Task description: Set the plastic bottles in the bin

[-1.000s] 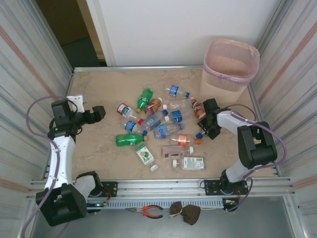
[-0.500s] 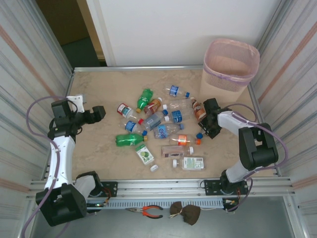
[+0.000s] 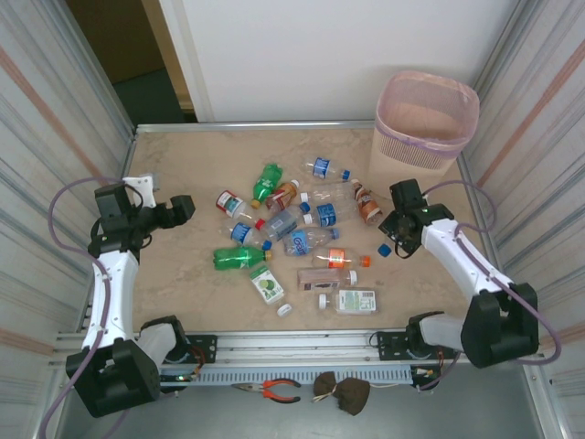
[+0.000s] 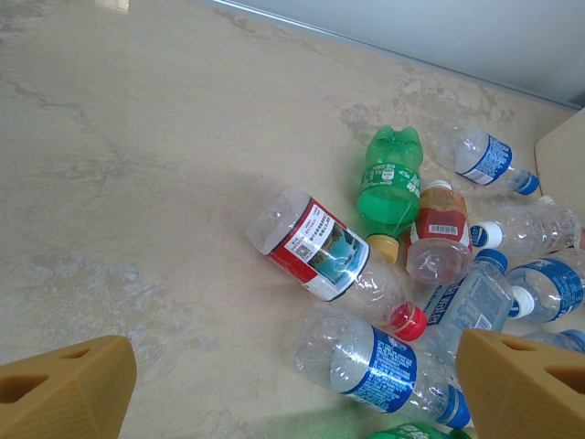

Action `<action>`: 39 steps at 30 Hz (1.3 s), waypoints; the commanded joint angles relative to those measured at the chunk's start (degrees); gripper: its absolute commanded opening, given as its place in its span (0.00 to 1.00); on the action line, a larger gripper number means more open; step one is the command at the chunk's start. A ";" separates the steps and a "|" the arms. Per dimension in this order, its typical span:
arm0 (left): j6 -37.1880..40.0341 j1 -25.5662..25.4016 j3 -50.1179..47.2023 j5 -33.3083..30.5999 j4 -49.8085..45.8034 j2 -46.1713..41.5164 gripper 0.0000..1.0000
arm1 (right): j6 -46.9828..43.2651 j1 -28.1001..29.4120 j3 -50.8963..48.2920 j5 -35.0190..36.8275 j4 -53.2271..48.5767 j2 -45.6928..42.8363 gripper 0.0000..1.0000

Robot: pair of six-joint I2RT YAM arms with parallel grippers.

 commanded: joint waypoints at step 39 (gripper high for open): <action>-0.10 -0.02 -0.57 1.93 1.25 -0.03 0.91 | -32.58 -19.69 60.91 -18.44 -0.49 19.12 0.59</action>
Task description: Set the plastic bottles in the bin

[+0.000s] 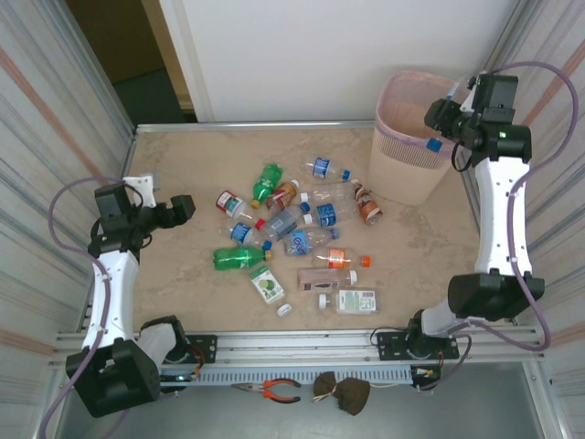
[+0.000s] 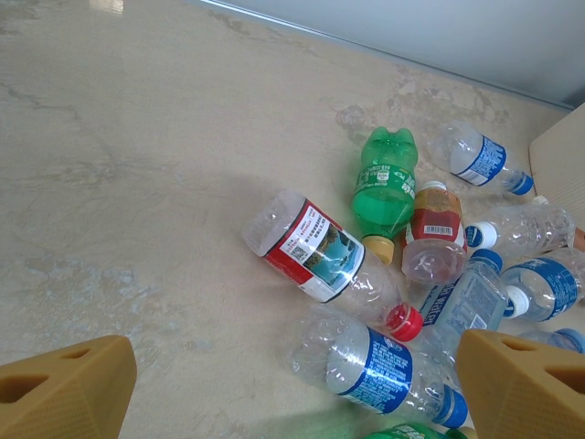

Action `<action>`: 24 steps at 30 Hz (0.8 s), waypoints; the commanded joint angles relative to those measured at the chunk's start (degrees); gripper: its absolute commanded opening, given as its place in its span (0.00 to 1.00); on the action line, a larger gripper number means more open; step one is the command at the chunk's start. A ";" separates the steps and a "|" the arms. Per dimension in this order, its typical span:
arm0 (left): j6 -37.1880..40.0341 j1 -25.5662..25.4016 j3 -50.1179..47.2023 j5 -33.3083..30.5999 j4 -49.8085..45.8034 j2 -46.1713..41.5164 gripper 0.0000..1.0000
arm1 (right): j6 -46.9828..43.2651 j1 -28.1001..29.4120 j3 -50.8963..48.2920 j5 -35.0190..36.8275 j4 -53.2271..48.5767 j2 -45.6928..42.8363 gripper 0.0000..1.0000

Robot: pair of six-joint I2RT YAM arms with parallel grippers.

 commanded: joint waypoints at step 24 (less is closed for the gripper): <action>0.28 -0.02 -0.75 0.42 0.59 0.05 0.91 | -2.65 2.46 19.66 -9.54 7.97 27.18 0.56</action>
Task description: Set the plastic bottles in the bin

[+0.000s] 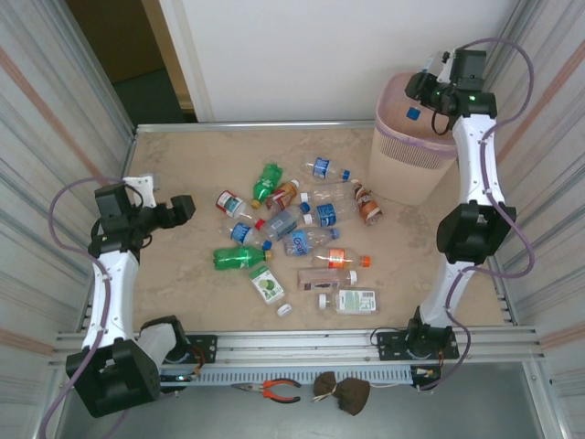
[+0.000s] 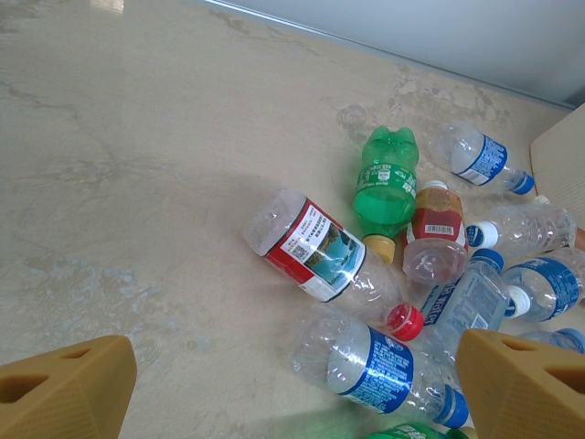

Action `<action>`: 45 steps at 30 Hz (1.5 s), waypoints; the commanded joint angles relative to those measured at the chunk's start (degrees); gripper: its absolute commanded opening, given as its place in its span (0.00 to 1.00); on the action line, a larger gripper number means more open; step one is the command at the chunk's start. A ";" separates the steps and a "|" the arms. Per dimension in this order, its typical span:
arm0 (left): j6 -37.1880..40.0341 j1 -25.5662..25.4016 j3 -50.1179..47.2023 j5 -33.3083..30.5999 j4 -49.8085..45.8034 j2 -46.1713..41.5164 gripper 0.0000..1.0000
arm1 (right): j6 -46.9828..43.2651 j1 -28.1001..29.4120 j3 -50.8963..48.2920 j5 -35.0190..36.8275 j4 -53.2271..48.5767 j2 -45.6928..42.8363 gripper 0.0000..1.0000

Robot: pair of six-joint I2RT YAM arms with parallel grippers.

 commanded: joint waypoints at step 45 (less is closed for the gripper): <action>0.01 0.24 -0.33 1.78 0.53 0.93 0.91 | -9.75 3.66 15.15 -1.15 -28.23 27.47 0.80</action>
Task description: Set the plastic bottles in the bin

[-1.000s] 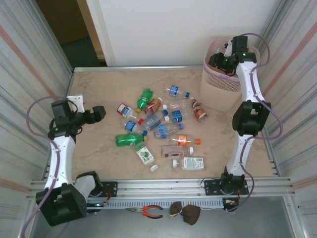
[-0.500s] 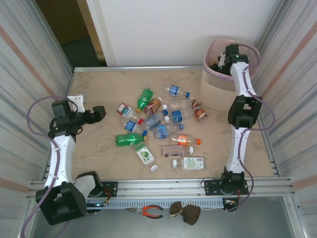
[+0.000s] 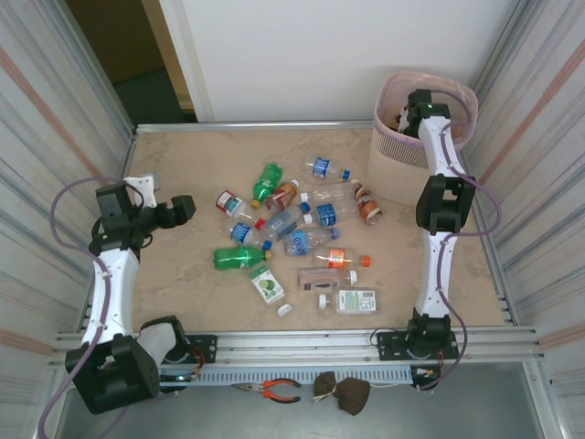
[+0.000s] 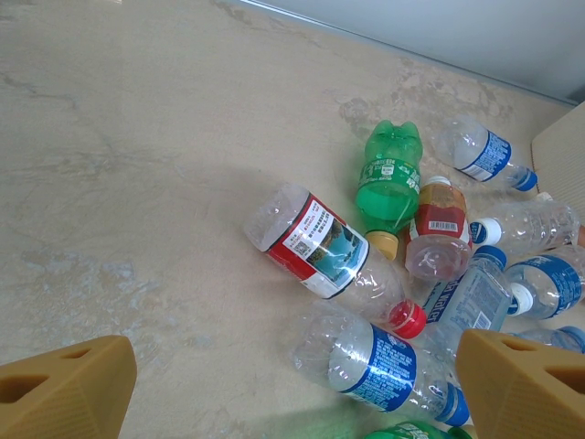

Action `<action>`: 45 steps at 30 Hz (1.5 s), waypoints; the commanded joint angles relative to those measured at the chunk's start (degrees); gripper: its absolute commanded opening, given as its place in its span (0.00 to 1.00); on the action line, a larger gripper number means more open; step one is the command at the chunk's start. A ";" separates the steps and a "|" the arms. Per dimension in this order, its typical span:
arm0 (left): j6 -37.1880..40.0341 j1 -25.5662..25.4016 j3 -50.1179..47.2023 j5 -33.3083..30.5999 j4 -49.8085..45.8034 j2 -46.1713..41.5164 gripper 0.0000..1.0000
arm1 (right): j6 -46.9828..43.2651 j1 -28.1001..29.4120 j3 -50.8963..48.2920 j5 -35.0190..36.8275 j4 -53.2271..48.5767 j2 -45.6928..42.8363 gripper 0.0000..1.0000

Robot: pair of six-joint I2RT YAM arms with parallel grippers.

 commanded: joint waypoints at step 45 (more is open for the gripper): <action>27.69 -33.05 6.64 -8.23 -16.91 4.45 0.85 | -1.77 3.80 -7.94 9.67 3.23 -39.99 0.82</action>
